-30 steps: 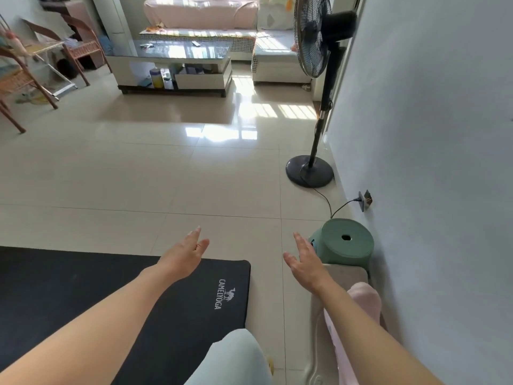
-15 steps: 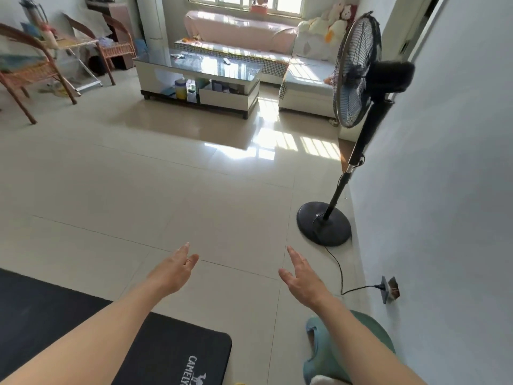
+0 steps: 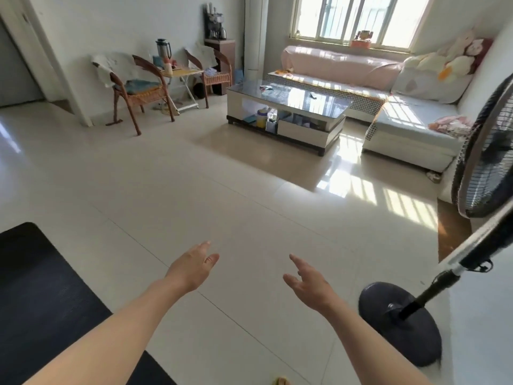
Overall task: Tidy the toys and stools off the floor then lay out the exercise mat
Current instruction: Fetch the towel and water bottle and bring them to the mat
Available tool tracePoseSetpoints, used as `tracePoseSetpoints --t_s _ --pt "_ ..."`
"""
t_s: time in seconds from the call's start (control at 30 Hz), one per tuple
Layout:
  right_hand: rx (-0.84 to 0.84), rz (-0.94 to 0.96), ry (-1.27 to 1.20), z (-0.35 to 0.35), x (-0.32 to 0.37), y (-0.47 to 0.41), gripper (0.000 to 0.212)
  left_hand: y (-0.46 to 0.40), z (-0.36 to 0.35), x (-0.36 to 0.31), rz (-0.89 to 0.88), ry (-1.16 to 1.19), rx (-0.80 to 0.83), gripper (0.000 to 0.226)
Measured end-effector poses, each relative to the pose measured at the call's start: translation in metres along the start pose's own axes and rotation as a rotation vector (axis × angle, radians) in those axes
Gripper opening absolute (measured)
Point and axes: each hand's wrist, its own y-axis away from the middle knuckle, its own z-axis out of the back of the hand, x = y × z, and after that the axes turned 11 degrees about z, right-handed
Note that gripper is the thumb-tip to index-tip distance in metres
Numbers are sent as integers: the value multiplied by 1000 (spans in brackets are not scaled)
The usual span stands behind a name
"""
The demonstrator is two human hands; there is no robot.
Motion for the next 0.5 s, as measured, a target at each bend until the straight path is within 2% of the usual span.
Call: tracePoseSetpoints --t_s 0.17,0.27,0.5 --pt "133 16 42 56 -12 -102 61 -73 23 -45 85 7 -26 50" --pt "138 78 59 83 0 -165 59 -110 43 -58 150 66 -79 49" --pt "186 264 19 89 66 -315 56 -212 104 -33 299 163 -197 47"
